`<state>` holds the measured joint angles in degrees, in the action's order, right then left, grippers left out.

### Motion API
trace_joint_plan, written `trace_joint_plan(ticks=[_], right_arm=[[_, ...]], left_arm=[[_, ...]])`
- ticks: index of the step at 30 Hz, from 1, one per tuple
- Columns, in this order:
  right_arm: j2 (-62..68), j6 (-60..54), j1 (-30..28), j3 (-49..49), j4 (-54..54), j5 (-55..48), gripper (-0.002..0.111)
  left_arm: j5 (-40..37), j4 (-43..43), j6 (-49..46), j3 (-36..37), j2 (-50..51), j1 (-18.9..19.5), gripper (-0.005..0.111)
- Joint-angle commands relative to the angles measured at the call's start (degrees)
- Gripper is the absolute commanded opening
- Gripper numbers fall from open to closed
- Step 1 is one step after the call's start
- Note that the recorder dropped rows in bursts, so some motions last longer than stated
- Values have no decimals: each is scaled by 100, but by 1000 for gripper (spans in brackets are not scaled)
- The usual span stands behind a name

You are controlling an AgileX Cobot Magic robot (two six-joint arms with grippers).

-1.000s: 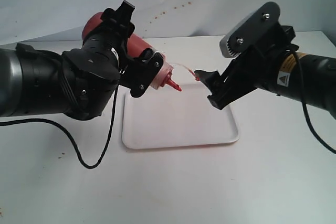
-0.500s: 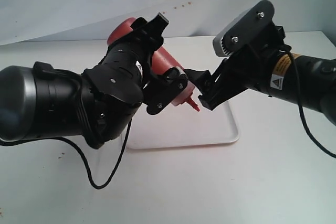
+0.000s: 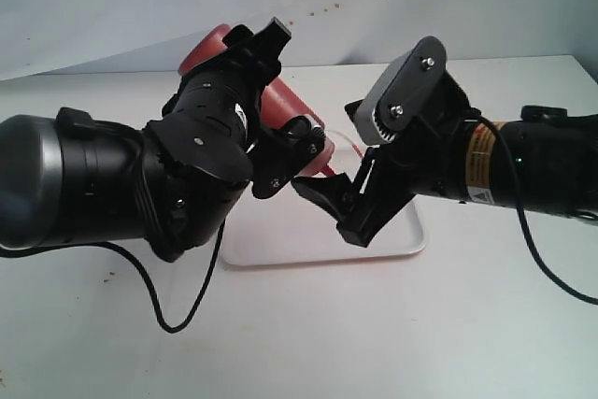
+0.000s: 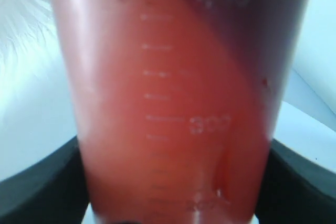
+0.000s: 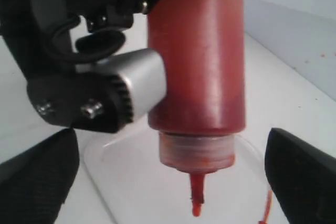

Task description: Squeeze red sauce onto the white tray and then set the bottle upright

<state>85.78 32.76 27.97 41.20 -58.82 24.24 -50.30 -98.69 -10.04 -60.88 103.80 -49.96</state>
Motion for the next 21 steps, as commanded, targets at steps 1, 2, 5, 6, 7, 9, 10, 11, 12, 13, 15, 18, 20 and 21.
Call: trace_joint_plan(ticks=[1, 2, 5, 6, 7, 9, 10, 11, 12, 13, 15, 18, 20, 21], right_arm=[[377, 34, 6, 300, -94, 357, 87], [452, -94, 6, 367, -94, 357, 87], [674, -720, 6, 569, -13, 406, 87], [747, -874, 6, 634, 54, 406, 87], [812, -986, 6, 677, 124, 406, 87], [972, -1130, 6, 740, 152, 355, 87], [1042, -1199, 6, 757, 164, 355, 87], [1068, -1272, 6, 757, 164, 368, 87], [1100, -1378, 6, 757, 145, 368, 87], [1100, -1456, 6, 757, 136, 368, 87], [1088, -1456, 6, 757, 136, 328, 87], [928, -1516, -8, 757, 136, -42, 87], [844, -1636, -8, 757, 136, -156, 87], [835, -1662, -15, 757, 136, -170, 87]], left_arm=[[-105, -126, 28, -77, -71, -26, 0], [-90, -126, 28, -77, -71, -26, 0], [-64, -126, 39, -77, -71, -26, 0], [-64, -126, 39, -77, -71, -26, 0], [-64, -126, 39, -77, -71, -26, 0], [-64, -126, 39, -77, -71, -26, 0], [-64, -126, 39, -77, -71, -26, 0], [-64, -126, 39, -77, -71, -26, 0], [-64, -126, 39, -77, -71, -26, 0], [-64, -126, 39, -77, -71, -26, 0], [-115, -126, 39, -77, -71, -26, 0], [-104, -126, -8, -77, -84, -26, 0], [-76, -126, -4, -77, -122, -26, 0], [-76, -126, -4, -77, -154, -26, 0]])
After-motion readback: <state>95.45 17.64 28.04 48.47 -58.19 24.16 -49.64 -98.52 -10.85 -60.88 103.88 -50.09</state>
